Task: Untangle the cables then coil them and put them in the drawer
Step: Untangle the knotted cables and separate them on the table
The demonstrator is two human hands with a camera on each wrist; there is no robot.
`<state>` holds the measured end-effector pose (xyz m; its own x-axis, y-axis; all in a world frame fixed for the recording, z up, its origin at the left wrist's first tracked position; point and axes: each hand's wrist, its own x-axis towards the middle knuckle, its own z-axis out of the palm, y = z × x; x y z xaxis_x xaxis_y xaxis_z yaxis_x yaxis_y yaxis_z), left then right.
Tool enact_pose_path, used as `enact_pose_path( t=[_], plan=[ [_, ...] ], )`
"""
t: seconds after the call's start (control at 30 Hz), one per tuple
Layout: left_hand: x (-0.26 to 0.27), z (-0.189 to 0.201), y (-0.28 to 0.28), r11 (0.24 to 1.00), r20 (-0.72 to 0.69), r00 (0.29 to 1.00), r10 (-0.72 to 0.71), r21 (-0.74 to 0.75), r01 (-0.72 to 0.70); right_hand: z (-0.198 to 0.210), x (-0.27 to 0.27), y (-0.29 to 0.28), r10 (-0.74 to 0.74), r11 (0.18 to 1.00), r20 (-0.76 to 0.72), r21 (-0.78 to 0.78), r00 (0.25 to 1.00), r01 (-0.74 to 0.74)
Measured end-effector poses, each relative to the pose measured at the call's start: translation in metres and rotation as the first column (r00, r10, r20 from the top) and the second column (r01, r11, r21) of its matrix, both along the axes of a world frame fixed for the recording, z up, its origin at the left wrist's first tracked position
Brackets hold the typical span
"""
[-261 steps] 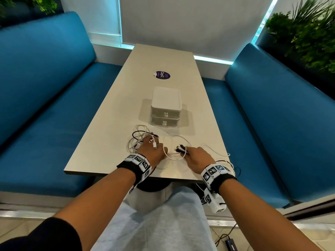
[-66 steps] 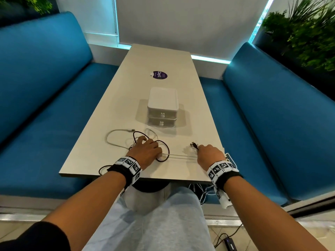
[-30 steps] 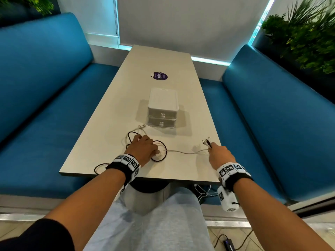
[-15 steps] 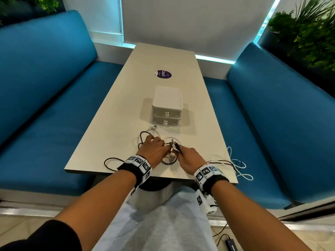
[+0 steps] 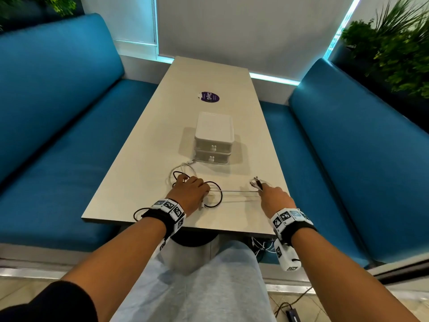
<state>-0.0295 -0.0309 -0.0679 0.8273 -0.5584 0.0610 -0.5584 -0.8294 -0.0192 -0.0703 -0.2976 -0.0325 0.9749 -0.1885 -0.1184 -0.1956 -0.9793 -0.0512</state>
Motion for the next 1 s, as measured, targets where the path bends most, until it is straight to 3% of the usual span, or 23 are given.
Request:
enact_pose_path(
  t=[0.13, 0.3, 0.5, 0.67, 1.0],
  plan=[
    [-0.004, 0.004, -0.007, 1.0, 0.026, 1.0, -0.014, 0.004, 0.014, 0.001, -0.004, 0.0, -0.051, 0.997, -0.001, 0.064, 0.999, 0.051],
    [-0.006, 0.006, -0.015, 1.0, 0.002, 1.0, 0.009, 0.026, -0.009, 0.001, -0.006, 0.036, 0.167, 0.961, 0.074, 0.211, 0.983, -0.179],
    [-0.007, 0.005, -0.022, 0.997, 0.004, 0.998, 0.058, -0.047, -0.057, -0.016, 0.0, 0.063, 0.26, 0.92, 0.049, 0.291, 0.964, -0.263],
    [-0.007, 0.006, -0.026, 0.991, -0.018, 0.996, 0.086, -0.106, -0.087, -0.016, -0.004, 0.063, 0.291, 0.935, 0.085, 0.183, 0.953, -0.302],
    [0.0, 0.003, -0.009, 0.996, 0.002, 0.998, 0.07, -0.053, -0.07, -0.005, 0.001, 0.044, 0.344, 0.939, 0.016, -0.024, 0.939, -0.343]
  ],
)
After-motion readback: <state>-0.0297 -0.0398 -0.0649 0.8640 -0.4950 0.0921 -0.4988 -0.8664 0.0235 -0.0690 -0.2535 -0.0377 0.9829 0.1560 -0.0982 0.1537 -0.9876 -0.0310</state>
